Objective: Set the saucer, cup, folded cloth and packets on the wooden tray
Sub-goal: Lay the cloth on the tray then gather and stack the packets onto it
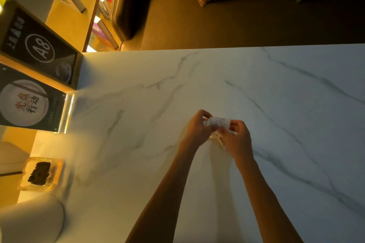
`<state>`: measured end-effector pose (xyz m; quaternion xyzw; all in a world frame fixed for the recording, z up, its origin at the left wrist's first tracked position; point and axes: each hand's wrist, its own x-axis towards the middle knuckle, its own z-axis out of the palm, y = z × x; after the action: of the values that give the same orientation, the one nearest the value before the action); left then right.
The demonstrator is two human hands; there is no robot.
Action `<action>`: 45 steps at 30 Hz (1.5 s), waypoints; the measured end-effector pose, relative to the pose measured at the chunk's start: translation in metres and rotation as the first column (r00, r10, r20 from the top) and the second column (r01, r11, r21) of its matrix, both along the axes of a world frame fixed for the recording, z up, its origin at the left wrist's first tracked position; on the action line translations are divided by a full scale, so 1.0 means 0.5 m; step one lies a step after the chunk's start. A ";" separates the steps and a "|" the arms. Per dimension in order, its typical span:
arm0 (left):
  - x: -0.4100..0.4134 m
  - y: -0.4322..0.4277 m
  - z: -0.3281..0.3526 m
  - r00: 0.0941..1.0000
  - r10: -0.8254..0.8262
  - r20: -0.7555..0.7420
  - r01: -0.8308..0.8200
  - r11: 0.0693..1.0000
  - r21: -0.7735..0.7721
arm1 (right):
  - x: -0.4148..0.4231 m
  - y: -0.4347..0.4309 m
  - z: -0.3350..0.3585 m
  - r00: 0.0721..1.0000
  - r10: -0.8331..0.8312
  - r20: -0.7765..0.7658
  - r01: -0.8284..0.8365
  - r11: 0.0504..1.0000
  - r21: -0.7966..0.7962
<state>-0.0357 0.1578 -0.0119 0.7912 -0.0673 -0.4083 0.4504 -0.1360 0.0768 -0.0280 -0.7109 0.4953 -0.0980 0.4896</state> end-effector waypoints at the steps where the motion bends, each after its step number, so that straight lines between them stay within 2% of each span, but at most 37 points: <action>1: -0.009 -0.011 -0.002 0.999 -0.039 0.001 0.039 0.999 0.018 | -0.012 0.000 -0.003 0.999 -0.030 -0.013 0.031 0.999 0.023; 3: -0.026 -0.029 -0.007 0.991 -0.125 0.050 0.121 0.989 0.085 | -0.028 0.006 -0.012 0.995 -0.064 -0.073 0.065 0.998 0.015; 6: -0.044 -0.046 -0.012 0.973 -0.196 0.120 0.173 0.968 0.180 | -0.032 0.007 -0.017 0.981 -0.092 -0.172 0.077 0.993 -0.090; 9: -0.047 -0.055 -0.007 0.970 -0.200 0.137 0.174 0.968 0.181 | -0.041 0.001 -0.016 0.954 -0.087 -0.288 0.035 0.983 -0.181; 11: -0.035 -0.058 0.000 0.967 -0.200 0.155 0.172 0.968 0.181 | -0.062 -0.005 -0.015 0.944 -0.133 -0.304 0.087 0.983 -0.161; 13: -0.017 -0.056 0.009 0.978 -0.167 0.122 0.148 0.978 0.148 | -0.092 -0.012 -0.019 0.957 -0.132 -0.259 0.093 0.983 -0.157; 15: -0.006 -0.054 0.019 0.991 -0.129 0.016 0.128 0.990 0.051 | -0.122 -0.014 -0.026 0.977 -0.030 -0.210 -0.007 0.985 -0.173; 17: -0.011 -0.057 0.025 0.985 -0.171 -0.031 0.171 0.985 0.000 | -0.142 -0.014 -0.032 0.975 0.050 -0.218 -0.093 0.977 -0.193; 20: -0.043 -0.075 0.009 0.945 -0.327 -0.027 0.328 0.940 0.092 | -0.165 -0.022 -0.033 0.974 0.055 -0.219 -0.101 0.973 -0.208; 22: -0.073 -0.083 -0.013 0.925 -0.378 -0.023 0.377 0.914 0.153 | -0.179 -0.030 -0.032 0.986 0.048 -0.158 -0.077 0.980 -0.185; 24: -0.101 -0.087 -0.035 0.900 -0.428 0.074 0.399 0.882 0.251 | -0.185 -0.036 -0.030 0.989 0.049 -0.137 -0.072 0.983 -0.170; 28: -0.142 -0.094 -0.054 0.839 -0.487 0.242 0.362 0.832 0.420 | -0.188 -0.029 -0.041 0.977 0.059 -0.204 -0.093 0.983 -0.160; 31: -0.156 -0.100 -0.047 0.873 -0.445 0.200 0.362 0.866 0.345 | -0.194 -0.024 -0.049 0.987 0.067 -0.148 -0.082 0.992 -0.097; 35: -0.165 -0.092 -0.044 0.909 -0.359 0.211 0.305 0.919 0.249 | -0.190 -0.033 -0.041 0.996 0.068 0.049 -0.066 0.997 -0.035; 39: -0.166 -0.068 -0.070 0.872 -0.276 0.405 0.306 0.952 -0.010 | -0.180 -0.040 -0.048 0.981 0.039 0.190 -0.043 0.999 0.021; 42: -0.143 -0.059 -0.090 0.818 -0.161 0.552 0.324 0.923 -0.210 | -0.150 -0.053 -0.051 0.946 0.054 0.318 -0.050 0.999 -0.021; 45: -0.099 -0.069 -0.108 0.748 -0.067 0.660 0.333 0.898 -0.287 | -0.090 -0.078 -0.064 0.916 0.084 0.392 -0.053 0.995 -0.089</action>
<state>-0.0851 0.1233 -0.0662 0.7646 -0.3805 -0.1422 0.5004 -0.1809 0.0379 -0.0600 -0.7115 0.3570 -0.2413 0.5551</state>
